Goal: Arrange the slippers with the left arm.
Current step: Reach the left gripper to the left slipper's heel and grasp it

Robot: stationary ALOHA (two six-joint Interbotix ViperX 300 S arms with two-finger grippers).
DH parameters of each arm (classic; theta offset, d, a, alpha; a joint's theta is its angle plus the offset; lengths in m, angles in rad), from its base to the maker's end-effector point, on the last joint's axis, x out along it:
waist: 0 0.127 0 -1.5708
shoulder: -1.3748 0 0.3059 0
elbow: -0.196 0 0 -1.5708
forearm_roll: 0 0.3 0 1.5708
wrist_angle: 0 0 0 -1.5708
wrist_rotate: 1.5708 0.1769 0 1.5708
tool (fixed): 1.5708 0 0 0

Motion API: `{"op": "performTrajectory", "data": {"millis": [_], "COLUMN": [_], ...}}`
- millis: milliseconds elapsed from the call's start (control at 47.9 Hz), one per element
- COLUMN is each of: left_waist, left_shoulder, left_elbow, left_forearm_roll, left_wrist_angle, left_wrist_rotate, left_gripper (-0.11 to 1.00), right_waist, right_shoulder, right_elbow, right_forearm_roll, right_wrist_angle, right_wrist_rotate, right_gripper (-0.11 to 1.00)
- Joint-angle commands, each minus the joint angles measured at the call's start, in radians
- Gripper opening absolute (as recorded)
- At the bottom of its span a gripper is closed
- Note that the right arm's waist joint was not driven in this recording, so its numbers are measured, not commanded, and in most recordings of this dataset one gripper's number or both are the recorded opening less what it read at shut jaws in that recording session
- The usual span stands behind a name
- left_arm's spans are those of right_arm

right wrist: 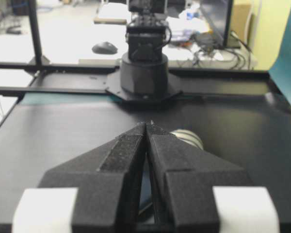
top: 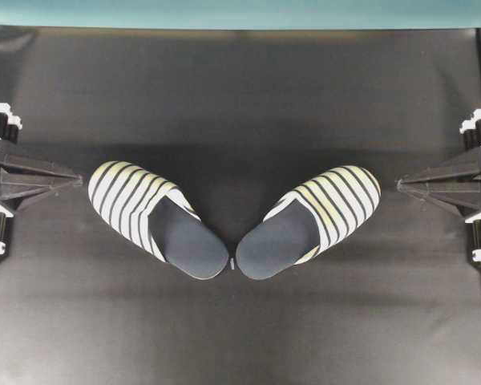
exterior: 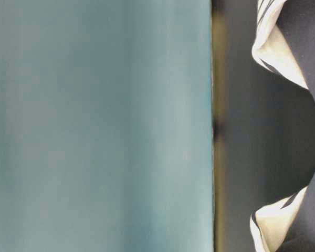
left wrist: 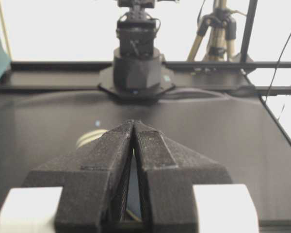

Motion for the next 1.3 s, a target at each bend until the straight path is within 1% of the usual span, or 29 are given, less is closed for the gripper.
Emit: {"op": "performTrajectory", "data": {"millis": [0,42,84,188,230,334,397,460,501,522,585,606,731,836,877,919,1003,1024,1107,1170,1212,1274], "left_waist": [-0.009,-0.008,-0.009,-0.002,0.012,0.052,0.077,0.089,0.097,0.109,0.123,0.123,0.129,0.129,0.129,0.129,0.127,0.127,0.126,0.127,0.129,0.132], "left_shoulder": [0.015,0.025,0.043,0.084,0.109,0.161,0.193,0.23,0.253,0.272,0.308,0.321,0.387,0.428,0.449,0.465,0.505,0.515,0.569,0.624,0.657,0.703], "left_elbow": [-0.015,-0.025,-0.043,-0.081,-0.103,-0.149,-0.178,-0.207,-0.227,-0.239,-0.256,-0.261,-0.279,-0.287,-0.293,-0.298,-0.31,-0.313,-0.33,-0.36,-0.387,-0.423], "left_forearm_roll": [0.041,0.04,0.041,0.043,0.041,0.041,0.043,0.041,0.041,0.043,0.044,0.046,0.046,0.046,0.046,0.046,0.046,0.046,0.044,0.046,0.046,0.046], "left_wrist_angle": [0.017,0.032,0.06,0.143,0.199,0.319,0.376,0.44,0.483,0.508,0.552,0.563,0.62,0.621,0.621,0.623,0.629,0.63,0.652,0.709,0.752,0.815], "left_wrist_rotate": [-0.046,-0.075,-0.126,-0.221,-0.261,-0.313,-0.357,-0.434,-0.5,-0.548,-0.609,-0.617,-0.611,-0.615,-0.615,-0.615,-0.617,-0.617,-0.627,-0.657,-0.678,-0.699], "left_gripper": [0.05,0.03,0.0,0.0,0.0,0.0,0.0,0.0,0.0,0.0,0.0,0.0,0.0,0.02,0.06,0.14,0.37,0.45,0.69,0.83,0.87,0.86], "right_waist": [0.0,0.0,0.002,0.002,0.002,0.0,0.0,0.0,0.0,0.0,0.002,0.002,0.0,0.0,0.0,0.0,0.0,0.0,0.002,0.0,0.0,0.002], "right_shoulder": [0.006,0.008,0.008,0.012,0.012,0.014,0.014,0.012,0.011,0.011,0.011,0.011,0.009,0.008,0.009,0.008,0.008,0.008,0.005,0.003,0.0,-0.008], "right_elbow": [-0.011,-0.006,-0.006,-0.006,-0.006,-0.003,-0.003,-0.003,0.0,0.003,0.006,0.006,0.012,0.014,0.014,0.014,0.02,0.023,0.029,0.031,0.031,0.035], "right_forearm_roll": [0.002,0.002,0.002,0.008,0.014,0.02,0.02,0.02,0.02,0.021,0.02,0.02,0.021,0.021,0.021,0.021,0.021,0.02,0.02,0.021,0.021,0.021], "right_wrist_angle": [-0.006,0.012,0.04,0.118,0.138,0.163,0.17,0.173,0.175,0.175,0.178,0.181,0.196,0.206,0.209,0.21,0.213,0.215,0.215,0.215,0.215,0.215], "right_wrist_rotate": [-0.003,-0.003,-0.003,0.011,0.012,0.014,0.014,0.014,0.014,0.014,0.014,0.014,0.014,0.014,0.014,0.014,0.014,0.014,0.015,0.015,0.015,0.015], "right_gripper": [0.04,0.02,0.0,0.0,0.0,0.0,0.0,0.0,0.0,0.0,0.0,0.0,0.0,0.0,0.0,0.0,0.0,0.0,0.0,0.0,0.0,0.0]}}
